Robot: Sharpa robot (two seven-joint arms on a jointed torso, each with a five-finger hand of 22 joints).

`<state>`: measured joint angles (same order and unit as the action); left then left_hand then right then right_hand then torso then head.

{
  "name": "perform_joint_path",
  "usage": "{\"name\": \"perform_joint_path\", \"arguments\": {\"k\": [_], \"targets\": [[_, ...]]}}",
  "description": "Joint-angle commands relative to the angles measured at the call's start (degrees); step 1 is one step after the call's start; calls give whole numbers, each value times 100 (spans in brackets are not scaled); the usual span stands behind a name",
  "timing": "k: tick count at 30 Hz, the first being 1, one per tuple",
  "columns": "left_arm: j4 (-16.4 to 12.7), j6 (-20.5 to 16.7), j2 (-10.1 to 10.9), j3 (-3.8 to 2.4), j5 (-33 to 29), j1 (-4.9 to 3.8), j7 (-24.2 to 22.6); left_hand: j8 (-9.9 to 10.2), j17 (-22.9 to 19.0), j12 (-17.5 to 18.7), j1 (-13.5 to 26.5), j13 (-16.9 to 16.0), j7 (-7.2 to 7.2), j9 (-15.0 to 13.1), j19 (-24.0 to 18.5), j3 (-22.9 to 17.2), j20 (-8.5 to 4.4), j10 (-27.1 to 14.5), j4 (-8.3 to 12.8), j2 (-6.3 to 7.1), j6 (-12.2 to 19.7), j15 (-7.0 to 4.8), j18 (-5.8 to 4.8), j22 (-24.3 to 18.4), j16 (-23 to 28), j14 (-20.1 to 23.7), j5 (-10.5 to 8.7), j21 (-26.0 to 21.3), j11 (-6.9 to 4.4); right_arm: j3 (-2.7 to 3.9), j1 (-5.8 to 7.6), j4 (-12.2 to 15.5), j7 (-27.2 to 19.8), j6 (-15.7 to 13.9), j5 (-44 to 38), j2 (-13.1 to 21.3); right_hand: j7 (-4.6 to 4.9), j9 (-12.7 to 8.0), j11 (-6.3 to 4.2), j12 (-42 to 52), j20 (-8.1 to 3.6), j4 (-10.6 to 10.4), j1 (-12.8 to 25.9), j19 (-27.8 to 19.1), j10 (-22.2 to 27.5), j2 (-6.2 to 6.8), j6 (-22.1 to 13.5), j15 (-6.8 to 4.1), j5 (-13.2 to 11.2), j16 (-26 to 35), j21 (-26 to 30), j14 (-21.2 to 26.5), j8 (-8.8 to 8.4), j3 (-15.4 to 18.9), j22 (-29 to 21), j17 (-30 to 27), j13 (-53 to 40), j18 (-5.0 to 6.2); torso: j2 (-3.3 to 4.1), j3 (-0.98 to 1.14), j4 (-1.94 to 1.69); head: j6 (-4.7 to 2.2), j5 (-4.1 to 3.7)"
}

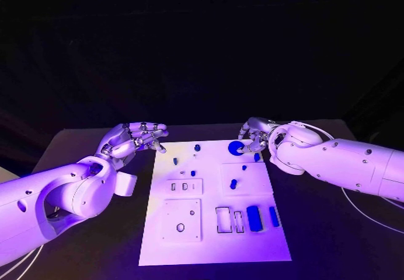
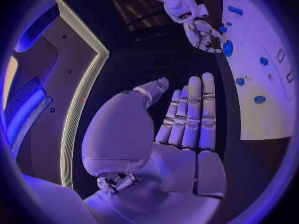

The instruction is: Assemble the parts on the task board

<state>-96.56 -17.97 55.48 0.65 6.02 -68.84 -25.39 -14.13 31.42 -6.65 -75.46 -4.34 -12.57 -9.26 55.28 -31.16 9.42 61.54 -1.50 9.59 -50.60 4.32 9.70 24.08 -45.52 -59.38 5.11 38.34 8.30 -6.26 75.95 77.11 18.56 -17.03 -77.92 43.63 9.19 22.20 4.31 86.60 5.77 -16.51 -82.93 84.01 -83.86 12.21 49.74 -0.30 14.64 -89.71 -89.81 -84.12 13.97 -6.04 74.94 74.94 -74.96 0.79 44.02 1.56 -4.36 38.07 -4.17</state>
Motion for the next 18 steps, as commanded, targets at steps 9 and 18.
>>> {"name": "perform_joint_path", "arguments": {"k": [9, 18], "targets": [[-1, 105, -13, -5, 44, -12, -53, -15, -8, -27, -52, -2, 19, -9, -63, -44, -3, 25, -7, -17, 0, -9, 54, 18, -27, 28, -21, 39, 19, -8, -73, -116, 38, 176, -19, -134, -21, 6, -5, 68, 25, -6, -9, 599, -348, -71, 77, 41, 49, -29, -19, -588, 48, -55, 1506, 1506, -1217, -79, -1, 0, -3, 15, -20], [5, 110, -9, -5, 46, -12, -49, -15, -8, -27, -52, -2, 19, -9, -63, -44, -3, 25, -7, -17, 0, -9, 54, 18, -27, 28, -21, 39, 19, -14, -105, -175, 40, 193, -21, -175, -44, -8, -25, 108, 17, 3, -44, 599, -385, -185, 206, 27, 58, -29, -19, -588, 89, -217, 1506, 1506, -1262, -79, -1, 2, 4, 19, -14]]}}
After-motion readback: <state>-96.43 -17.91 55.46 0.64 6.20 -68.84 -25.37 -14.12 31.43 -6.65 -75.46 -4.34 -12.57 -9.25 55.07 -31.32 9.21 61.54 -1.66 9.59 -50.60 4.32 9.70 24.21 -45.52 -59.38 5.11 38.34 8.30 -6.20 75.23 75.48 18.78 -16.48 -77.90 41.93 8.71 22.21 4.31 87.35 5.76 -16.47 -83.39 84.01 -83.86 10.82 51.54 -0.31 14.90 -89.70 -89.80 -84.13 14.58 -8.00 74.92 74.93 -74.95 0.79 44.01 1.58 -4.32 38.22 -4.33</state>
